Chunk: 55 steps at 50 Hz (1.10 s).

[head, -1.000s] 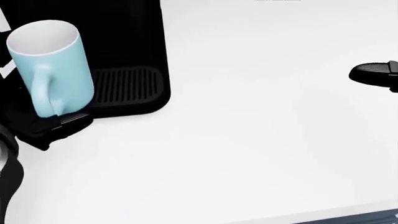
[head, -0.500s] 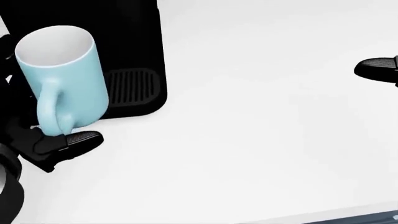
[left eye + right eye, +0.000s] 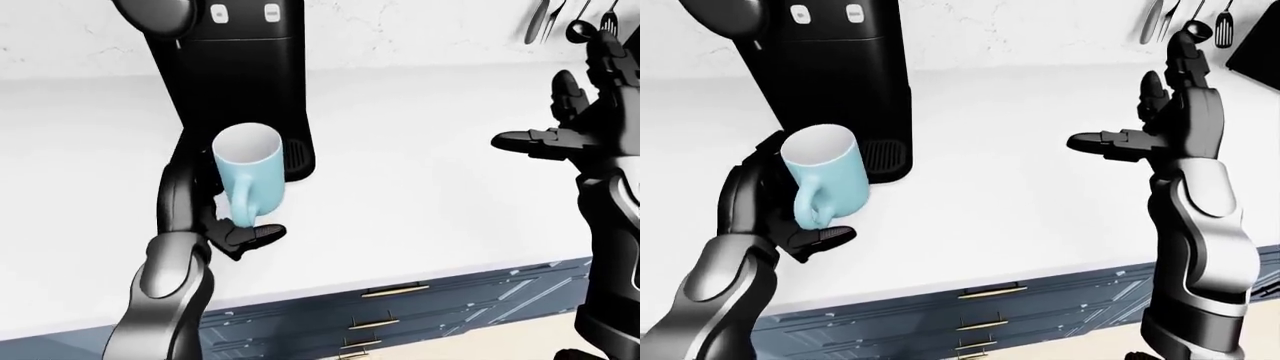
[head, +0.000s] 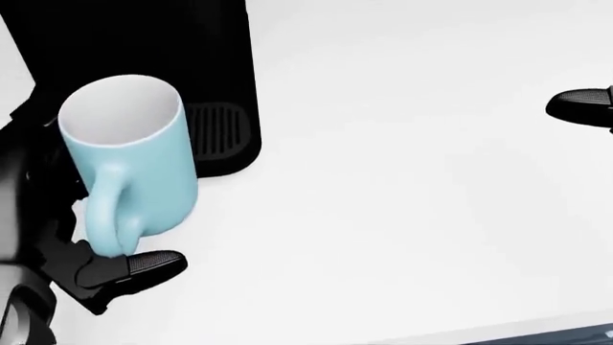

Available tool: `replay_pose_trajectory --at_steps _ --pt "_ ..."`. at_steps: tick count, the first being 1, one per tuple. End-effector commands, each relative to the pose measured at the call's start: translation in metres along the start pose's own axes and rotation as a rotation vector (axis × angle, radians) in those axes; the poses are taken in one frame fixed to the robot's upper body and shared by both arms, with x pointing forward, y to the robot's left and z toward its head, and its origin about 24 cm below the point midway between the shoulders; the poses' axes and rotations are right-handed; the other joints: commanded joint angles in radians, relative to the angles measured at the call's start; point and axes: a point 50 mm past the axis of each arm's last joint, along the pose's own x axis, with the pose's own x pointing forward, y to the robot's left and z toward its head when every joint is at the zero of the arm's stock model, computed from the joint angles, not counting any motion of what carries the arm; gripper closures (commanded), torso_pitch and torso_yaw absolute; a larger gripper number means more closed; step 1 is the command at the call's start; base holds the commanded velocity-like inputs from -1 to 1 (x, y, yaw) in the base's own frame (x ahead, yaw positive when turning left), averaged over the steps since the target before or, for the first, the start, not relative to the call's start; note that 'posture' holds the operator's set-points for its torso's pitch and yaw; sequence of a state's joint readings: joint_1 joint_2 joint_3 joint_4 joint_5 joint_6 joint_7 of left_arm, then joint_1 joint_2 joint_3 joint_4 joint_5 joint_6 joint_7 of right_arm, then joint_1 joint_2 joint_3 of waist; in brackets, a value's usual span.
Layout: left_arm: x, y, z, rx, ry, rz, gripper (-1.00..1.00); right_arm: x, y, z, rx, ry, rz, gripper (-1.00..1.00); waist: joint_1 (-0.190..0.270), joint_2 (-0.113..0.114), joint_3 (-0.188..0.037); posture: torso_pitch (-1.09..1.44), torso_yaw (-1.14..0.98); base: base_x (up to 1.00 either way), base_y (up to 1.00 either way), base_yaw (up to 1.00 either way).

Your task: Pick the mug from under the coffee machine dispenser and place it on the counter.

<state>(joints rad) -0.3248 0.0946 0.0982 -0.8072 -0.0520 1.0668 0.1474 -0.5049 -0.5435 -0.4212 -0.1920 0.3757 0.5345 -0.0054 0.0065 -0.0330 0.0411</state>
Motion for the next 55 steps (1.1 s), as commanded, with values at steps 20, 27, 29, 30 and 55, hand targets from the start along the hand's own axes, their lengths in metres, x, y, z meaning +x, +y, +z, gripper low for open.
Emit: replay_pose_trajectory --at_steps 20,27,29,30,55 --pt "-0.007 -0.012 -0.003 -0.001 -0.075 -0.037 1.00 0.001 -0.003 0.024 -0.011 -0.101 -0.007 -1.00 0.003 -0.009 -0.026 0.00 0.00 0.00 0.00 0.00" --pt "-0.007 -0.012 -0.006 0.006 -0.066 -0.038 1.00 0.001 -0.002 0.024 -0.012 -0.101 -0.005 -1.00 0.003 -0.010 -0.027 0.00 0.00 0.00 0.00 0.00" --pt "-0.008 -0.013 -0.010 0.005 -0.056 -0.040 1.00 0.001 -0.002 0.023 -0.013 -0.101 -0.005 -1.00 0.004 -0.010 -0.027 0.00 0.00 0.00 0.00 0.00" --pt "-0.008 -0.013 -0.010 0.006 -0.052 -0.043 1.00 0.001 -0.002 0.023 -0.013 -0.101 -0.006 -1.00 0.004 -0.010 -0.027 0.00 0.00 0.00 0.00 0.00" --pt "-0.021 -0.019 -0.023 0.017 -0.010 -0.080 0.91 0.002 -0.004 0.028 -0.014 -0.108 -0.010 -1.00 0.005 -0.012 -0.029 0.00 0.00 0.00 0.00 0.00"
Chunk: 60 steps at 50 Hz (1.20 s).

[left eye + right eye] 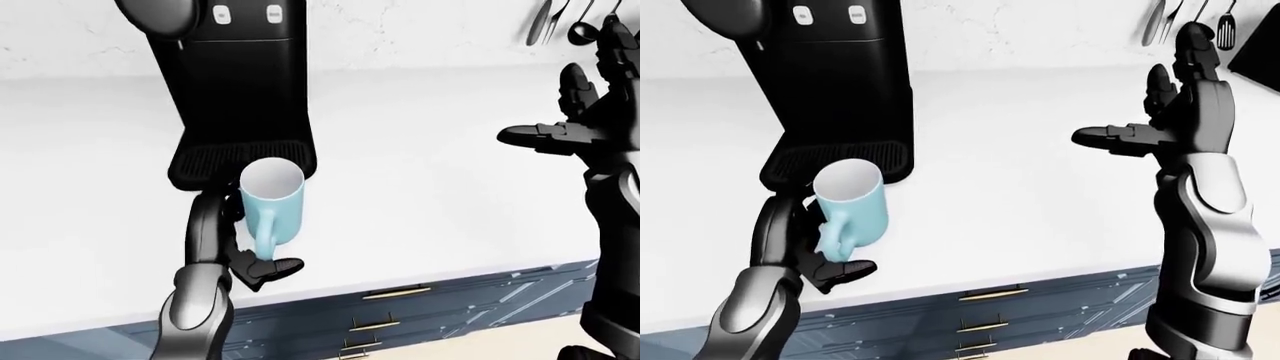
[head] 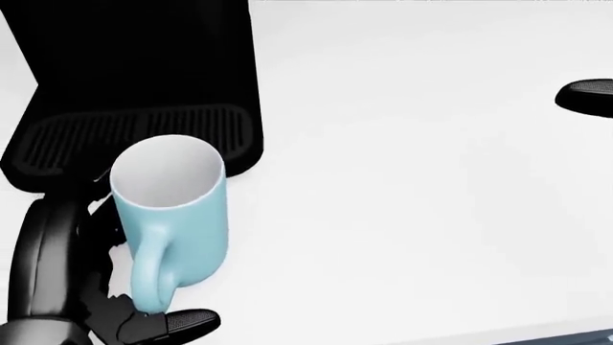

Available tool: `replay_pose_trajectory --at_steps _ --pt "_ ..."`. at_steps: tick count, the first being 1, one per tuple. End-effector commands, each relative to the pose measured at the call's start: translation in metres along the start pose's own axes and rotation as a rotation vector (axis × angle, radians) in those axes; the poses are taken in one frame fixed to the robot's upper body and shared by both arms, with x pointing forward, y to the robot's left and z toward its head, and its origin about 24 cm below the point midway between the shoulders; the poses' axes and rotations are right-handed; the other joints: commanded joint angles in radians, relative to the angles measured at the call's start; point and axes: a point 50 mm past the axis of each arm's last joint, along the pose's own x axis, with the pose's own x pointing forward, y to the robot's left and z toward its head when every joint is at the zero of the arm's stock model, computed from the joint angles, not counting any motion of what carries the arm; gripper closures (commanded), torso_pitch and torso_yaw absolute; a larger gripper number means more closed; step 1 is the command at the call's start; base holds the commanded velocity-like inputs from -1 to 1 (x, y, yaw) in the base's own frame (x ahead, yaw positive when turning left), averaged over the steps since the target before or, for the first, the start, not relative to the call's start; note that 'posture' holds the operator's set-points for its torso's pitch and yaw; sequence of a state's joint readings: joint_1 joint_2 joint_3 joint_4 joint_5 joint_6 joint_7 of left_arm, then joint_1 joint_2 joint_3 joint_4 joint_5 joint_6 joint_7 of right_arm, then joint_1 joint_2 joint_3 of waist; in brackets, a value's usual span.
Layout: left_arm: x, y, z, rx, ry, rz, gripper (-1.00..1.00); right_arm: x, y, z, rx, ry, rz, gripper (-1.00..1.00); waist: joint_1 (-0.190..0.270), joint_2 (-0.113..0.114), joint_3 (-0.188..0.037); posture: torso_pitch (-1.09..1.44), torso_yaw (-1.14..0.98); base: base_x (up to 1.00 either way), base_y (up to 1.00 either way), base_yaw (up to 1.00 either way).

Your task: Pick the mug from under the coffee machine dispenser and place it on the counter.

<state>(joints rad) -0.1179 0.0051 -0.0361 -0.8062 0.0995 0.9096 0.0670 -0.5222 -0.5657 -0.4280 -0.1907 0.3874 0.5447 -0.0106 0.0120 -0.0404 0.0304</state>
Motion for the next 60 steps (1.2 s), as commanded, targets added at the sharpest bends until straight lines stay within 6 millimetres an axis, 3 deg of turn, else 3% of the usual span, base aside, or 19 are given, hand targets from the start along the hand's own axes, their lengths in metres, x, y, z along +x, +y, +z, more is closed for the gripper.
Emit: replay_pose_trajectory --at_steps 1,5,6,26,29,31,34,36,38,42,60 --pt "-0.0020 -0.0030 0.0090 -0.007 -0.055 -0.026 0.89 0.0002 -0.0015 0.0203 -0.010 -0.094 -0.004 -1.00 0.000 -0.005 -0.018 0.00 0.00 0.00 0.00 0.00" --pt "-0.0024 -0.0026 0.0079 -0.006 -0.052 -0.026 0.52 -0.0003 -0.0014 0.0195 -0.011 -0.093 -0.004 -1.00 0.000 -0.005 -0.019 0.00 0.00 0.00 0.00 0.00" --pt "-0.0023 -0.0027 0.0075 -0.007 -0.051 -0.027 0.34 -0.0004 -0.0013 0.0195 -0.011 -0.093 -0.003 -1.00 0.001 -0.005 -0.018 0.00 0.00 0.00 0.00 0.00" --pt "-0.0039 -0.0010 0.0087 0.003 -0.054 -0.025 -0.07 0.0001 -0.0013 0.0205 -0.014 -0.095 -0.003 -1.00 -0.001 -0.005 -0.016 0.00 0.00 0.00 0.00 0.00" --pt "-0.0037 -0.0006 0.0087 0.005 -0.054 -0.023 -0.21 0.0001 -0.0013 0.0202 -0.014 -0.094 -0.002 -1.00 -0.001 -0.005 -0.016 0.00 0.00 0.00 0.00 0.00" --pt "-0.0039 -0.0005 0.0089 0.007 -0.054 -0.023 -0.40 0.0002 -0.0012 0.0205 -0.014 -0.095 -0.002 -1.00 -0.001 -0.005 -0.016 0.00 0.00 0.00 0.00 0.00" --pt "-0.0039 -0.0002 0.0090 0.007 -0.054 -0.023 -0.46 0.0002 -0.0013 0.0209 -0.014 -0.096 -0.001 -1.00 -0.001 -0.004 -0.016 0.00 0.00 0.00 0.00 0.00" --pt "-0.0038 0.0001 0.0094 0.008 -0.055 -0.021 -0.74 0.0003 -0.0011 0.0213 -0.014 -0.096 -0.001 -1.00 -0.001 -0.004 -0.016 0.00 0.00 0.00 0.00 0.00" --pt "-0.0038 0.0002 0.0099 0.008 -0.055 -0.020 -0.89 0.0004 -0.0013 0.0217 -0.014 -0.096 -0.002 -1.00 -0.001 -0.004 -0.017 0.00 0.00 0.00 0.00 0.00" --pt "-0.0035 0.0003 0.0102 0.009 -0.056 -0.018 -1.00 0.0006 -0.0015 0.0223 -0.014 -0.097 -0.002 -1.00 -0.001 -0.004 -0.015 0.00 0.00 0.00 0.00 0.00" --pt "-0.0046 0.0029 0.0134 0.009 -0.069 -0.003 -1.00 -0.0005 -0.0007 0.0214 -0.015 -0.096 0.002 -1.00 -0.005 -0.004 -0.014 0.00 0.00 0.00 0.00 0.00"
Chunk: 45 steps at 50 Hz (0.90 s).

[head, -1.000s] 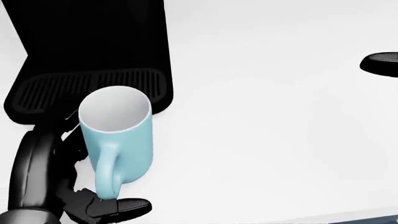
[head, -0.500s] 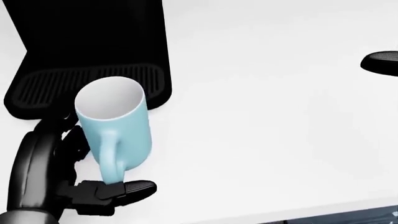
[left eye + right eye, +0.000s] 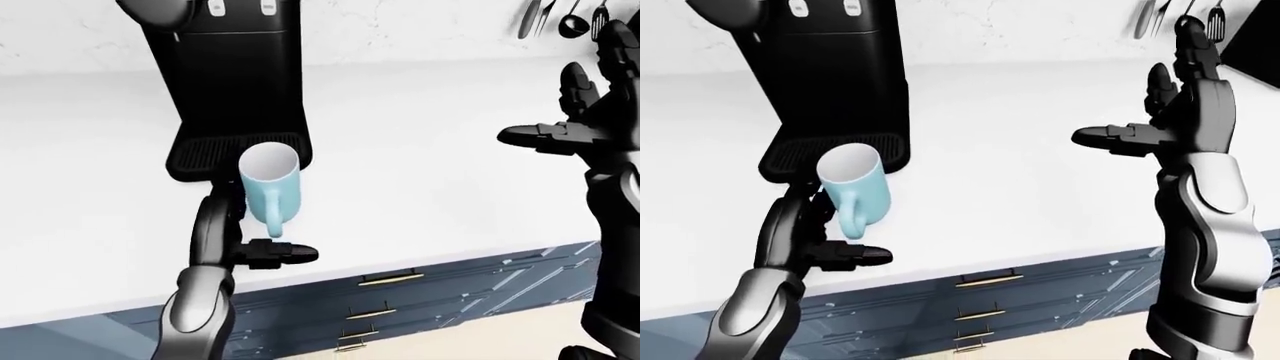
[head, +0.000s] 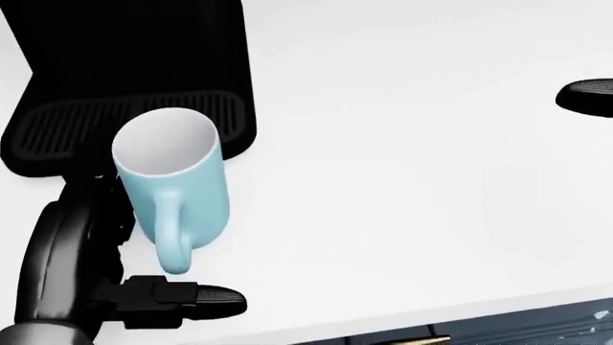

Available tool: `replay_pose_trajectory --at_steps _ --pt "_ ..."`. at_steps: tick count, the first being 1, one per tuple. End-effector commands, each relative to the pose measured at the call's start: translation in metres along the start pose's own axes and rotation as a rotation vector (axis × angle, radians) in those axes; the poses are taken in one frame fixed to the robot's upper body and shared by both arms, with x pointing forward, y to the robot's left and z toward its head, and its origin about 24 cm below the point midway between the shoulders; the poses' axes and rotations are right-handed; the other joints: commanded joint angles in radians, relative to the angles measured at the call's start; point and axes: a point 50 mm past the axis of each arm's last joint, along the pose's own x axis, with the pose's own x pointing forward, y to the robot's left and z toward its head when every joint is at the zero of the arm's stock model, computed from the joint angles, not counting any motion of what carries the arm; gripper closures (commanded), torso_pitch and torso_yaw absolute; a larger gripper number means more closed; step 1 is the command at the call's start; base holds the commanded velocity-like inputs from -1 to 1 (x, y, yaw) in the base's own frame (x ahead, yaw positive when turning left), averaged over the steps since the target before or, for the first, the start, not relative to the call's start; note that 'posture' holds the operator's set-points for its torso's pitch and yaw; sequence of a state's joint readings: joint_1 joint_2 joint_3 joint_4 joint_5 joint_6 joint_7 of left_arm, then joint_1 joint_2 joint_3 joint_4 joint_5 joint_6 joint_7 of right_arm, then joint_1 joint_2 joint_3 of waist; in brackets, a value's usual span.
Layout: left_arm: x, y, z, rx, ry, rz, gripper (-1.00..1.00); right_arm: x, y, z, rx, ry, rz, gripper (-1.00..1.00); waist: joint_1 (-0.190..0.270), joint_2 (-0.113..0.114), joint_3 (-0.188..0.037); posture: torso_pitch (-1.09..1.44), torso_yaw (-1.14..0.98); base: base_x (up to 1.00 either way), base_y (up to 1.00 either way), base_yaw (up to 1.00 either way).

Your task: Pick the mug from under the coffee machine dispenser and place it on the counter.

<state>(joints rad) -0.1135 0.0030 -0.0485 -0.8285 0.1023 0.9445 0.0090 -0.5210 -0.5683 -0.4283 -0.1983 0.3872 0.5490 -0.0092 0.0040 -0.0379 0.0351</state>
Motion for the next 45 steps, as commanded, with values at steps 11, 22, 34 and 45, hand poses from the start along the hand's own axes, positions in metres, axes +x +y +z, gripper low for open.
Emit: replay_pose_trajectory --at_steps 11,22,34,45 --pt "-0.005 0.013 0.017 0.020 -0.097 0.091 -1.00 0.000 -0.001 0.021 -0.012 -0.094 -0.001 -1.00 0.003 -0.006 -0.020 0.00 0.00 0.00 0.00 0.00" --pt "-0.008 0.024 0.025 0.042 -0.110 0.118 -1.00 0.001 -0.001 0.023 -0.011 -0.097 -0.002 -1.00 0.002 -0.004 -0.019 0.00 0.00 0.00 0.00 0.00" --pt "-0.014 0.029 0.030 0.063 -0.119 0.130 -1.00 0.001 -0.003 0.024 -0.013 -0.101 -0.006 -1.00 0.001 -0.002 -0.019 0.00 0.00 0.00 0.00 0.00" --pt "-0.021 0.032 0.039 0.073 -0.134 0.125 -1.00 0.001 -0.003 0.024 -0.016 -0.101 -0.006 -1.00 0.004 -0.002 -0.023 0.00 0.00 0.00 0.00 0.00"
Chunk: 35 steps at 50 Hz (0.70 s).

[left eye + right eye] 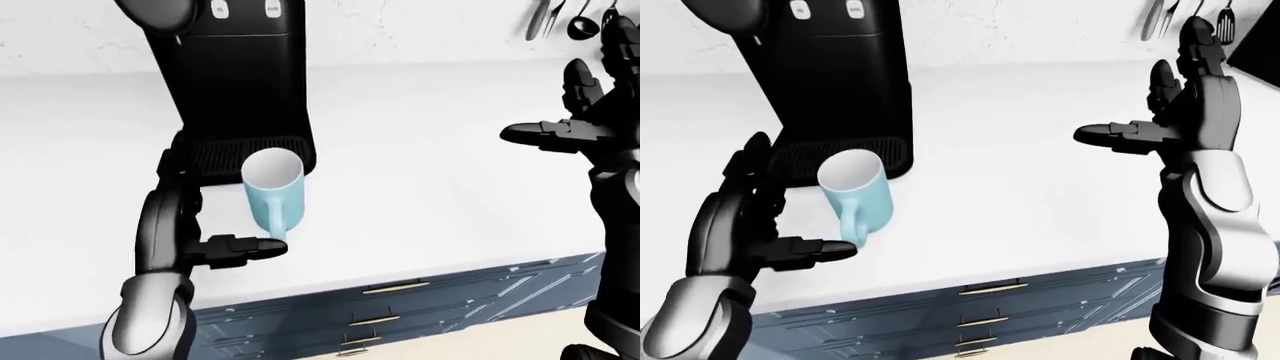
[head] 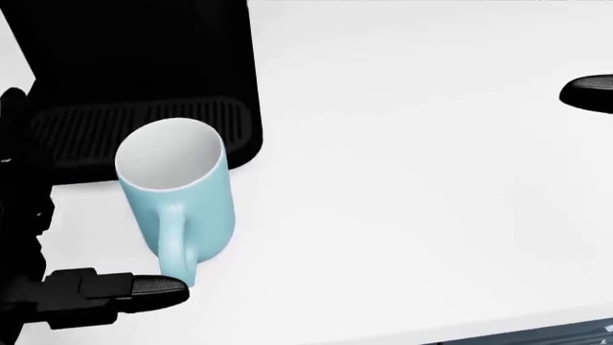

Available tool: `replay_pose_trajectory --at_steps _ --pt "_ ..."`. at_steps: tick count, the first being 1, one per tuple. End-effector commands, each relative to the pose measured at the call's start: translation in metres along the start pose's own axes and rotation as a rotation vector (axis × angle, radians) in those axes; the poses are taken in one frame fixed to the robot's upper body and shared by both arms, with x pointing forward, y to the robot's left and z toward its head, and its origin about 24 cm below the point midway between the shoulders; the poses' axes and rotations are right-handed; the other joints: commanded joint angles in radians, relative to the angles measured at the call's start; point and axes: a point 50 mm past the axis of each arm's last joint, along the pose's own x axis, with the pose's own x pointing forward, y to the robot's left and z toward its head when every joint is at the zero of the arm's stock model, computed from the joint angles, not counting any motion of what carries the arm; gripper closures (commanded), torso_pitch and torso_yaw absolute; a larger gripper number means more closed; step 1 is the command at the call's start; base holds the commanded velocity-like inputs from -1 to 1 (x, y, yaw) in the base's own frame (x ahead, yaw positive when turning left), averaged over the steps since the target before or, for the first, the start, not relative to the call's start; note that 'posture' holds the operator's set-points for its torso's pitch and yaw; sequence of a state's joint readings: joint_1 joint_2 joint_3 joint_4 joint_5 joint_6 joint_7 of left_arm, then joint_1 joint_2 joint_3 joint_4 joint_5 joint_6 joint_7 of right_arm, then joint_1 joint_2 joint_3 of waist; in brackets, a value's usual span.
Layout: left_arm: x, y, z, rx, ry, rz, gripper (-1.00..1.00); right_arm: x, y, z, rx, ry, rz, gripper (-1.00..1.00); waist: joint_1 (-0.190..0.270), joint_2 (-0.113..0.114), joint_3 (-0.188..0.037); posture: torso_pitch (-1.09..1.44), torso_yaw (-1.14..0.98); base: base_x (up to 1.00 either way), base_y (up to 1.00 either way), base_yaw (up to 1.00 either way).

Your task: Pick the mug from under the coffee machine dispenser and place it on the counter.

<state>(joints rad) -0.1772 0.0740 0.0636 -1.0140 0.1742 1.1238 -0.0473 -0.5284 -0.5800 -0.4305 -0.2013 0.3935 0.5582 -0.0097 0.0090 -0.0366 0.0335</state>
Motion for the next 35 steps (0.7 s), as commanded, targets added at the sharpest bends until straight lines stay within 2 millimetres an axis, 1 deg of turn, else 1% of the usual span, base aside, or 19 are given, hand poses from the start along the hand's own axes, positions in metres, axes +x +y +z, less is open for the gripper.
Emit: replay_pose_trajectory --at_steps 1,11,20,26,35 --pt "-0.002 0.001 0.012 0.001 -0.069 -0.003 -1.00 0.000 -0.002 0.021 -0.013 -0.095 -0.007 -1.00 0.000 -0.003 -0.021 0.00 0.00 0.00 0.00 0.00" --pt "0.001 0.010 0.020 0.023 -0.081 -0.020 -1.00 0.000 -0.002 0.021 -0.015 -0.097 -0.007 -1.00 0.003 -0.005 -0.017 0.00 0.00 0.00 0.00 0.00" --pt "0.000 0.028 0.048 0.046 -0.126 0.011 -1.00 0.001 -0.003 0.023 -0.016 -0.099 -0.009 -1.00 0.005 -0.016 -0.008 0.00 0.00 0.00 0.00 0.00" --pt "-0.003 0.036 0.055 0.071 -0.138 0.023 -1.00 0.002 -0.003 0.025 -0.016 -0.102 -0.009 -1.00 0.006 -0.021 -0.005 0.00 0.00 0.00 0.00 0.00" --pt "-0.006 0.052 0.076 0.088 -0.175 0.032 -1.00 0.002 -0.004 0.026 -0.019 -0.104 -0.012 -1.00 0.006 -0.021 0.001 0.00 0.00 0.00 0.00 0.00"
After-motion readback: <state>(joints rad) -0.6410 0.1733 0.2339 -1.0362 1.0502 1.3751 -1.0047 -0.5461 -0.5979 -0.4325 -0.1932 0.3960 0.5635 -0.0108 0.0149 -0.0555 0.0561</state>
